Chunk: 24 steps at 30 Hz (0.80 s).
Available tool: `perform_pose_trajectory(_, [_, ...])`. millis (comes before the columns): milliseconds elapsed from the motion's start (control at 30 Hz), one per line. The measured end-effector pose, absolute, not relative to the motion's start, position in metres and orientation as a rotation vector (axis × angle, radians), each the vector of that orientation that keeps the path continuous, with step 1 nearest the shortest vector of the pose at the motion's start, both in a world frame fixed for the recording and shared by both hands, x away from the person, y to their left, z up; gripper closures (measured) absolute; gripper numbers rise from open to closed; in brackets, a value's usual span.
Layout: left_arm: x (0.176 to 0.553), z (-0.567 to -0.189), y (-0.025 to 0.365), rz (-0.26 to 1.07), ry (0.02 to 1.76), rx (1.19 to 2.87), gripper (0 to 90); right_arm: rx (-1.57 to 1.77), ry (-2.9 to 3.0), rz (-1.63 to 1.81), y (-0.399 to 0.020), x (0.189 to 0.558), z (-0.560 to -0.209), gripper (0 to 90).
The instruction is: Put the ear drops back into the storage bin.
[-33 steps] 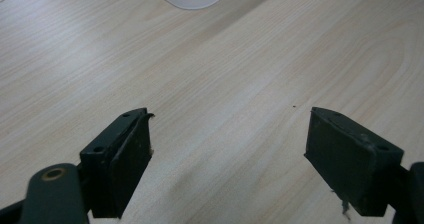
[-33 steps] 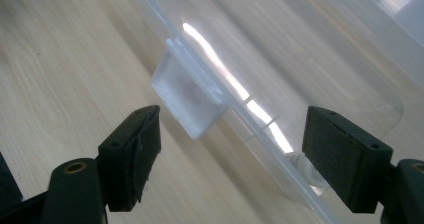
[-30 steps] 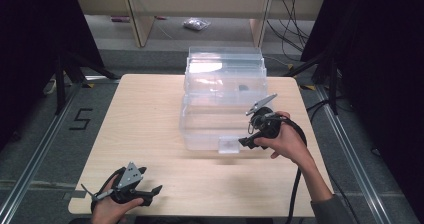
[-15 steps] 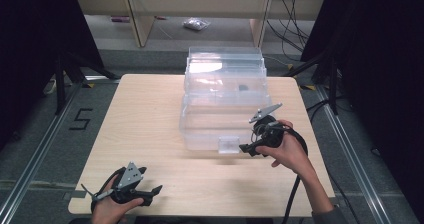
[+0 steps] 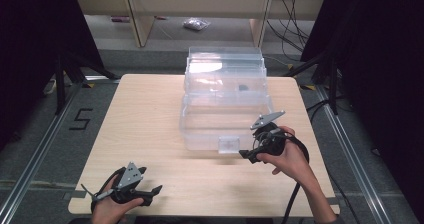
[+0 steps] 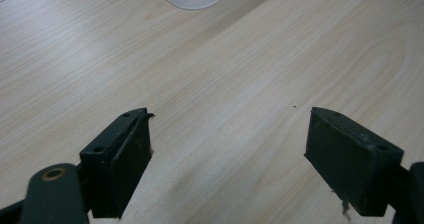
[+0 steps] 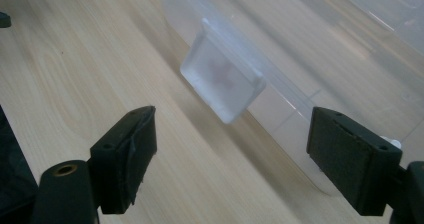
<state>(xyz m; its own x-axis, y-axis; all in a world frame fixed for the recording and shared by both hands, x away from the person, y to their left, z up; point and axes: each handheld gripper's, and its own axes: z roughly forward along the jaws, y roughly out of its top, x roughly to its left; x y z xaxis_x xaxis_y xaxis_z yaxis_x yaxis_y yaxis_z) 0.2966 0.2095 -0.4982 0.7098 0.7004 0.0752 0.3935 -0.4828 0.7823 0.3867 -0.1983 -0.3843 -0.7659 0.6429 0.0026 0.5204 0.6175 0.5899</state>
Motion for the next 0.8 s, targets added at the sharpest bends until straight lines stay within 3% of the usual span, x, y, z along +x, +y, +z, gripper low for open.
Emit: perform_pose_trajectory(800, [0.295,-0.498,0.209,0.486,0.84,2.125,17.7,0.906,2.593,0.947,-0.21,0.367,-0.403,19.1])
